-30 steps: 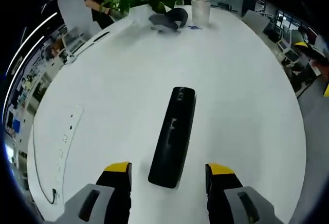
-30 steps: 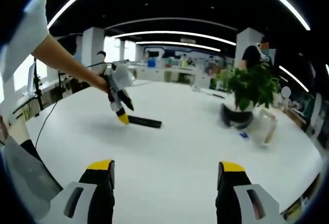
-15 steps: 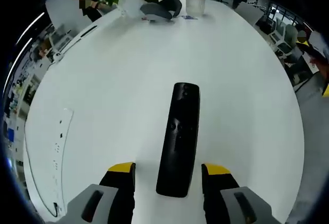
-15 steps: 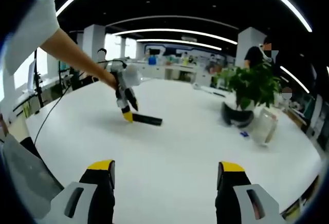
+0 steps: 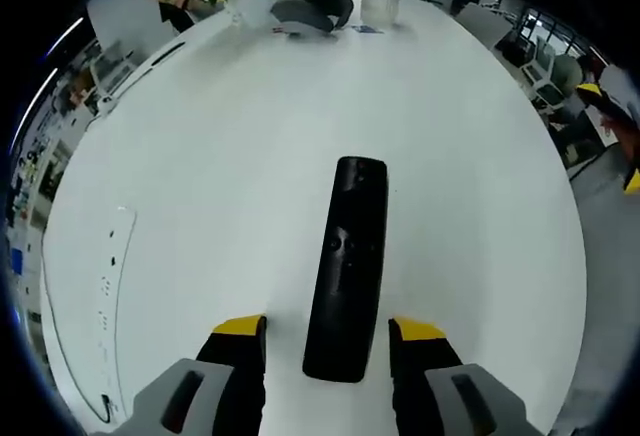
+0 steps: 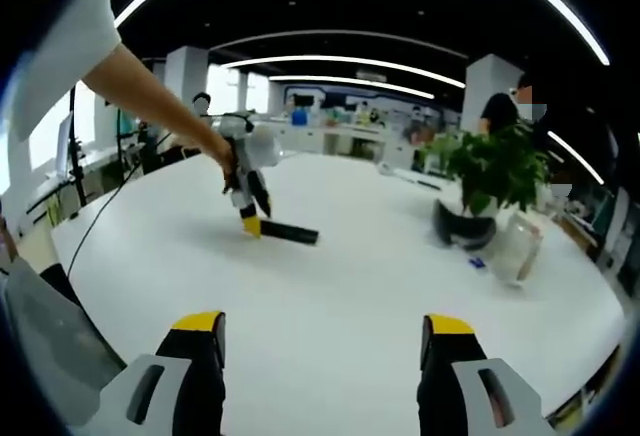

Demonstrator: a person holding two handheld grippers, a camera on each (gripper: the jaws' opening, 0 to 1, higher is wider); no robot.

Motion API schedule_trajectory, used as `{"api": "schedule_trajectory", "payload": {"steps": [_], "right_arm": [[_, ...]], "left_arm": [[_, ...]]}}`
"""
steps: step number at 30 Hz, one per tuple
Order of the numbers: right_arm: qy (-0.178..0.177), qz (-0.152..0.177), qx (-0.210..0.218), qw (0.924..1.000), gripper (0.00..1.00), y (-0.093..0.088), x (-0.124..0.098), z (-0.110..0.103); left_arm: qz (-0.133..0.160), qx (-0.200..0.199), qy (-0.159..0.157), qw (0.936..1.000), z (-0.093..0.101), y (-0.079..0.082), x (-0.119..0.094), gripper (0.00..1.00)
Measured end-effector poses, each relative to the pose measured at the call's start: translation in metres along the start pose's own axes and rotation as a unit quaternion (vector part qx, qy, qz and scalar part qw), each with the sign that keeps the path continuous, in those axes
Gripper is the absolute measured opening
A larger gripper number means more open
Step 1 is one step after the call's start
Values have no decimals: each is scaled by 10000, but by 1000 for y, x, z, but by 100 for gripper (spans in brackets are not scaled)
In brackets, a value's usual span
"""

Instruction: Press the specified remote control buttons in sequence, fully releasing each button before pressing the next.

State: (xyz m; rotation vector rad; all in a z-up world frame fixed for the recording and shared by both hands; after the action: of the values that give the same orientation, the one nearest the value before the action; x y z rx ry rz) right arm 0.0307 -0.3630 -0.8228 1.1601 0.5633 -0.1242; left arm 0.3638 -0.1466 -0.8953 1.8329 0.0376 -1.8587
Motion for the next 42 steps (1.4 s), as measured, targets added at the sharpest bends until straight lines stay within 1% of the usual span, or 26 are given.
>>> {"api": "schedule_trajectory", "payload": {"steps": [4,5,7,13,14,17,20,25,31,39,42], "right_arm": [[-8,32,-13,10000,79,1,0,0],[1,27,-16,10000,78,1,0,-1],[25,20,-23,10000,78,1,0,-1],[33,59,-51,10000,78,1,-1,-1],[32,77,-40,10000,77,1,-1,-1],[7,114,-13,9999,75,2,-2,-1],[-19,136,8,9999,75,2,-3,0],[-14,143,-4,9999,74,2,-3,0],[-5,137,-39,9999,74,3,-3,-1],[43,157,-74,9998,73,4,-3,-2],[63,175,-75,9998,73,5,-3,-2]], "left_arm": [[-71,4,27,10000,5,0,0,43],[-86,-4,34,10000,3,-1,0,41],[-137,-3,56,9999,6,1,0,38],[-291,107,104,9995,15,2,2,24],[-307,101,146,9994,16,1,2,23],[-225,25,205,9995,18,-1,1,23],[-187,-115,263,9994,20,-3,1,23],[-289,-166,309,9990,26,-2,2,23],[-360,-138,356,9986,38,-4,1,23],[-229,-284,367,9987,55,-11,-1,23],[-226,-318,369,9986,61,-13,0,23]]}}
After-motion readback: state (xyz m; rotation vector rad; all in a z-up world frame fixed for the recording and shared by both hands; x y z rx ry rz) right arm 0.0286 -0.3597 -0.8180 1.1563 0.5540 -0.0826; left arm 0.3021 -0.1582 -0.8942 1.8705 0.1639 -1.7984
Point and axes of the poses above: the point that each gripper's makers call its tool centre point, and the gripper's own axes: x roughly forward along the fingers, z roughly to its right, y roughly out of its top, the point moved 10 cm from there along -x, roughly backward along the fingers, and after that the axes turned 12 degrees about -x, right-handed, at the moved point
